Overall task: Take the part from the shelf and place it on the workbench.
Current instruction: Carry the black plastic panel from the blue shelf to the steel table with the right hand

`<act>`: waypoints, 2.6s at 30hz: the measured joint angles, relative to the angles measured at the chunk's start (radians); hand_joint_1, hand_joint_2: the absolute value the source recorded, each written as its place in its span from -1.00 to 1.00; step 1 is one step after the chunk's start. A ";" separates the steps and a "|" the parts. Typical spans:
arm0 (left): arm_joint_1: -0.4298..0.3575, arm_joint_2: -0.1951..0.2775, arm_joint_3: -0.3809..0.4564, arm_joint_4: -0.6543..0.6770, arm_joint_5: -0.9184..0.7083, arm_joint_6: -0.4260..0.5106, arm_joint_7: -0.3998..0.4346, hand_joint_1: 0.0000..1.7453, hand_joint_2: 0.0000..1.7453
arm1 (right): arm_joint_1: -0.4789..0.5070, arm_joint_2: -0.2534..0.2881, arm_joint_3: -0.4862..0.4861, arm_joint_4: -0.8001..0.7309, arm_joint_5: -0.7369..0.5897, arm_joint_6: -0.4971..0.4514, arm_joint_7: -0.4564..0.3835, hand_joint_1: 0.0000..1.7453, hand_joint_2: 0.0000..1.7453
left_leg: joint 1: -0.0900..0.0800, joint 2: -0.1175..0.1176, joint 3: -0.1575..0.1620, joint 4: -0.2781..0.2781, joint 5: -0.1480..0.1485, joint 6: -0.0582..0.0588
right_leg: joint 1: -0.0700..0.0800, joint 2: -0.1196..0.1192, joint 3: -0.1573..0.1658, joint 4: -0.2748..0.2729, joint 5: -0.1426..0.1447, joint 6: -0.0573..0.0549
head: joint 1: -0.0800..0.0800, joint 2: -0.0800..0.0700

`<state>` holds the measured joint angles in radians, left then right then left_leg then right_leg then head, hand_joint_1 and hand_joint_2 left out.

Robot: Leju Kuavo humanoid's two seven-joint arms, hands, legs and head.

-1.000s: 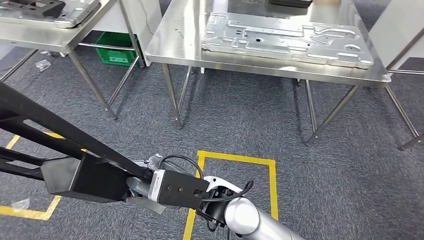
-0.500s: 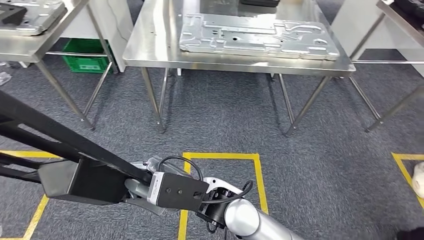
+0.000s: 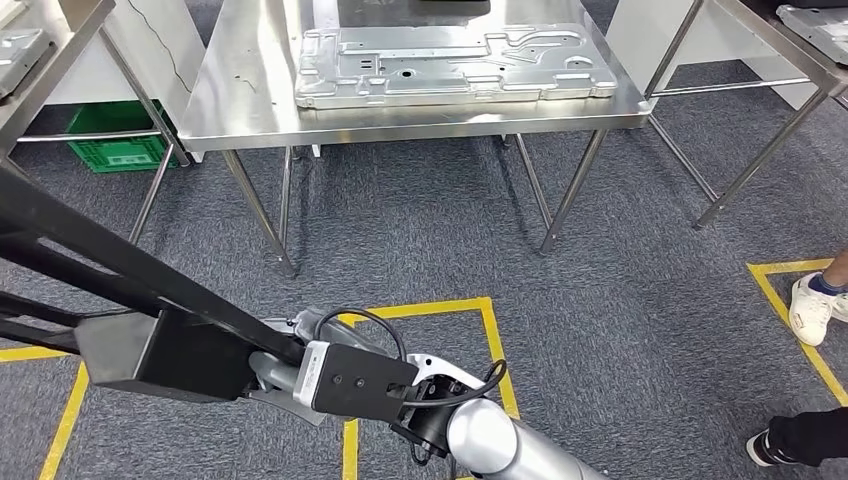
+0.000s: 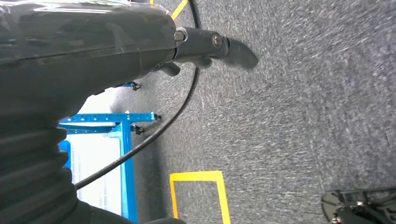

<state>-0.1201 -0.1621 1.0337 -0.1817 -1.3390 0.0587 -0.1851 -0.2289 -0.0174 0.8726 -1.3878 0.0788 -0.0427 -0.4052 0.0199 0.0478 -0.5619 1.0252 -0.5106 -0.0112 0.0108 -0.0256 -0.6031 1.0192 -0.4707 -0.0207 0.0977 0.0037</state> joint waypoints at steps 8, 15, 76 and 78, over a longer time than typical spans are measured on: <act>0.001 0.000 0.000 0.000 0.000 -0.001 0.001 -1.00 1.00 | 0.001 0.000 0.001 -0.002 0.000 -0.001 -0.001 1.00 -1.00 | 0.003 0.000 0.003 -0.006 0.004 -0.013 | 0.002 0.001 -0.001 0.000 -0.002 -0.003 | -0.001 0.000; 0.001 0.000 0.000 0.000 -0.003 -0.003 0.001 -1.00 1.00 | 0.001 -0.001 0.001 -0.002 0.000 -0.001 -0.002 1.00 -1.00 | 0.001 0.000 0.002 -0.006 0.004 -0.013 | 0.000 0.001 0.000 0.000 -0.002 -0.003 | 0.000 0.000; 0.015 -0.008 0.000 0.000 -0.006 -0.006 -0.029 -1.00 1.00 | 0.023 -0.011 -0.005 -0.011 0.015 -0.028 -0.013 1.00 -1.00 | -0.001 -0.045 -0.027 0.009 0.014 0.006 | -0.012 0.032 -0.005 0.001 0.000 0.025 | 0.001 0.000; 0.015 -0.008 0.000 0.000 -0.007 -0.006 -0.028 -1.00 1.00 | 0.023 -0.011 -0.005 -0.011 0.015 -0.028 -0.013 1.00 -1.00 | 0.000 -0.045 -0.026 0.007 0.015 0.004 | -0.012 0.032 -0.005 0.001 0.000 0.024 | 0.001 0.000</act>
<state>-0.1051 -0.1698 1.0341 -0.1816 -1.3459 0.0528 -0.2135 -0.2059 -0.0282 0.8679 -1.3989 0.0942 -0.0705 -0.4177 0.0194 0.0033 -0.5882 1.0323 -0.4953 -0.0069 -0.0009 0.0063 -0.6082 1.0206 -0.4703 0.0038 0.0984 0.0037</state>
